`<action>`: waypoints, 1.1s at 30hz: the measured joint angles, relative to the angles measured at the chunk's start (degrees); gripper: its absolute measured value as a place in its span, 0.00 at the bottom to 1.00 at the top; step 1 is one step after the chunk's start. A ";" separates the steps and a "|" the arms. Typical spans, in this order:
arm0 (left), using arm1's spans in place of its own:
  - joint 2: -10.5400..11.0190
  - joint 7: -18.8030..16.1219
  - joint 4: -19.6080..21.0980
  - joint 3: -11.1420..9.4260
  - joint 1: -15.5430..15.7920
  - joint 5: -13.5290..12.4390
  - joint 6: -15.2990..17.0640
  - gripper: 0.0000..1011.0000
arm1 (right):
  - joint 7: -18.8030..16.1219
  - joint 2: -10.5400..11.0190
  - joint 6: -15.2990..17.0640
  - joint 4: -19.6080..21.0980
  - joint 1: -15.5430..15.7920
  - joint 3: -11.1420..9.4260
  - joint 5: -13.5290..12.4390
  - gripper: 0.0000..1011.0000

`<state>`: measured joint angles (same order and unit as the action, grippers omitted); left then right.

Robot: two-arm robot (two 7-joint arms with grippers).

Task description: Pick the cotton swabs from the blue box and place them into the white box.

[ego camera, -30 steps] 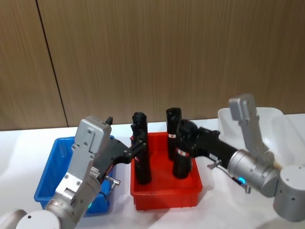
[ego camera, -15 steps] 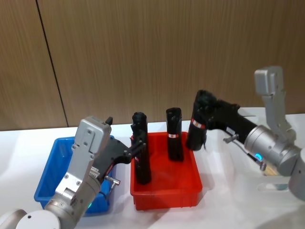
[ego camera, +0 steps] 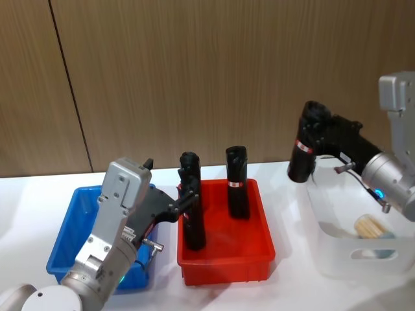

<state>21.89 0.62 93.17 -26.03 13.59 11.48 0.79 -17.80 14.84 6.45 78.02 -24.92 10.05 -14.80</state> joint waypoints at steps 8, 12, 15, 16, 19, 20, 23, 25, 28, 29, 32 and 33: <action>0.00 0.00 0.00 0.00 0.00 0.00 0.00 0.99 | 0.62 0.62 -0.62 -3.20 -0.92 -0.85 0.70 0.36; 0.00 0.00 0.00 0.00 0.00 0.00 0.00 0.99 | 0.87 0.79 -1.10 -5.45 -1.40 -1.13 1.11 0.36; 0.00 0.00 0.00 0.00 0.00 0.00 0.00 0.99 | 1.04 0.82 -1.35 -6.70 -1.65 -1.22 1.26 0.36; 0.00 0.00 0.00 0.00 0.00 0.00 0.00 0.99 | 1.12 0.82 -1.55 -7.50 -1.85 -1.27 1.43 0.36; 0.00 0.00 0.00 0.00 0.00 0.00 0.00 0.99 | 1.34 0.81 -1.82 -8.92 -2.16 -1.32 1.60 0.36; 0.00 0.00 0.00 0.00 0.00 0.00 0.00 0.99 | 1.52 0.80 -2.09 -9.73 -2.37 -1.34 1.73 0.36; 0.00 0.00 0.00 0.00 0.00 0.00 0.00 0.99 | 1.75 0.75 -2.52 -11.35 -2.77 -1.40 2.03 0.36; 0.00 0.00 0.00 0.00 0.00 0.00 0.00 0.99 | 1.90 0.73 -2.73 -12.05 -2.95 -1.42 2.12 0.36; 0.00 0.00 0.00 0.00 0.00 0.00 0.00 0.99 | 2.06 0.68 -3.14 -13.38 -3.26 -1.44 2.47 0.36; 0.00 0.00 0.00 0.00 0.00 0.00 0.00 0.99 | 2.14 0.66 -3.28 -13.83 -3.38 -1.44 2.54 0.36; 0.00 0.00 0.00 0.00 0.00 0.00 0.00 0.99 | 2.35 0.59 -3.53 -15.04 -3.65 -1.43 2.85 0.36; 0.00 0.00 0.00 0.00 0.00 0.00 0.00 0.99 | 2.38 0.57 -3.56 -15.29 -3.71 -1.42 2.88 0.36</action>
<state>21.89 0.62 93.17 -26.03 13.59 11.48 0.79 -15.42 15.41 2.90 62.73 -28.63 8.63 -11.92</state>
